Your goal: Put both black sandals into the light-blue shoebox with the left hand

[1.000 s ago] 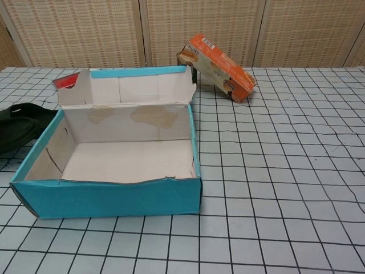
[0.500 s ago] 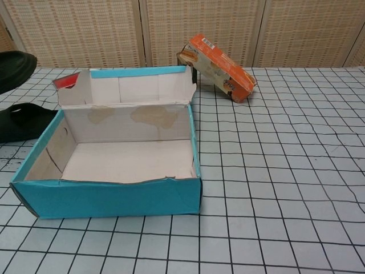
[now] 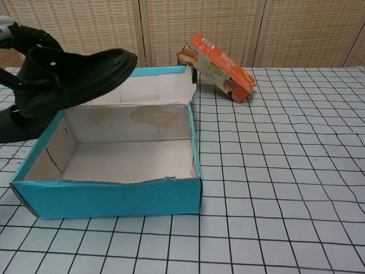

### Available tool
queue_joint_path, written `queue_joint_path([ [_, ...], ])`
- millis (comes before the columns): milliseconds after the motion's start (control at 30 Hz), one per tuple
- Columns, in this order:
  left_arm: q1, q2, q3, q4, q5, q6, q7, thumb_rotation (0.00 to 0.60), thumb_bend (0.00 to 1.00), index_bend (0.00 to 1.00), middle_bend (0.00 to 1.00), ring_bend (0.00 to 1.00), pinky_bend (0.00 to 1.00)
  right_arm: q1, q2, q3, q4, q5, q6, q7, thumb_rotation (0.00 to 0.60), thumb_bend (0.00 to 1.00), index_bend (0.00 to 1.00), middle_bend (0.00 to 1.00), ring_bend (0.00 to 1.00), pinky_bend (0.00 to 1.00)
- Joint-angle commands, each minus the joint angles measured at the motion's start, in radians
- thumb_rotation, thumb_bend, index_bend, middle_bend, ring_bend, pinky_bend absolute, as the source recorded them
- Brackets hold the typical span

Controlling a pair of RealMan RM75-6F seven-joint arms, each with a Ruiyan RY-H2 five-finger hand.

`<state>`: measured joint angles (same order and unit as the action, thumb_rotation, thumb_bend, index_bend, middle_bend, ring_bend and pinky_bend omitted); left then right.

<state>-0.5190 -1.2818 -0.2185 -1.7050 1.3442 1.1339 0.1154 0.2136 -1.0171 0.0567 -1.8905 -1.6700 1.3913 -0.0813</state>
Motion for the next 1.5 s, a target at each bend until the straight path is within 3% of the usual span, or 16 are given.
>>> queue_joint_path([
  [33, -0.051, -0.066, 0.002, 0.000, -0.065, -0.052, 0.087, 0.600, 0.59, 0.65, 0.72, 0.71, 0.69, 0.001, 0.002, 0.003, -0.004, -0.002, 0.007, 0.004, 0.538, 0.12, 0.00, 0.00, 0.00, 0.00],
  [300, -0.107, -0.136, 0.006, 0.004, -0.197, -0.115, 0.199, 0.600, 0.58, 0.64, 0.71, 0.71, 0.69, -0.006, 0.019, 0.002, -0.005, -0.010, 0.030, 0.017, 0.538, 0.12, 0.00, 0.00, 0.00, 0.00],
  [567, -0.139, -0.162, -0.023, -0.056, -0.215, -0.055, 0.278, 0.600, 0.57, 0.64, 0.71, 0.71, 0.69, -0.004, 0.021, -0.007, 0.019, 0.001, 0.016, 0.046, 0.538, 0.12, 0.00, 0.00, 0.00, 0.00],
  [800, -0.149, -0.151, -0.052, -0.129, -0.255, -0.036, 0.259, 0.600, 0.57, 0.61, 0.71, 0.71, 0.70, -0.002, 0.017, -0.011, 0.049, 0.014, 0.008, 0.069, 0.538, 0.12, 0.00, 0.00, 0.00, 0.00],
  [1067, -0.188, -0.147, -0.040, -0.130, -0.336, -0.103, 0.258, 0.600, 0.56, 0.60, 0.71, 0.72, 0.71, 0.001, 0.019, -0.013, 0.056, 0.020, 0.002, 0.073, 0.539, 0.12, 0.00, 0.00, 0.00, 0.00],
  [1500, -0.223, -0.160, -0.021, -0.141, -0.427, -0.067, 0.330, 0.600, 0.55, 0.60, 0.77, 0.78, 0.78, 0.003, 0.020, -0.016, 0.058, 0.027, -0.004, 0.070, 0.539, 0.12, 0.00, 0.00, 0.00, 0.00],
])
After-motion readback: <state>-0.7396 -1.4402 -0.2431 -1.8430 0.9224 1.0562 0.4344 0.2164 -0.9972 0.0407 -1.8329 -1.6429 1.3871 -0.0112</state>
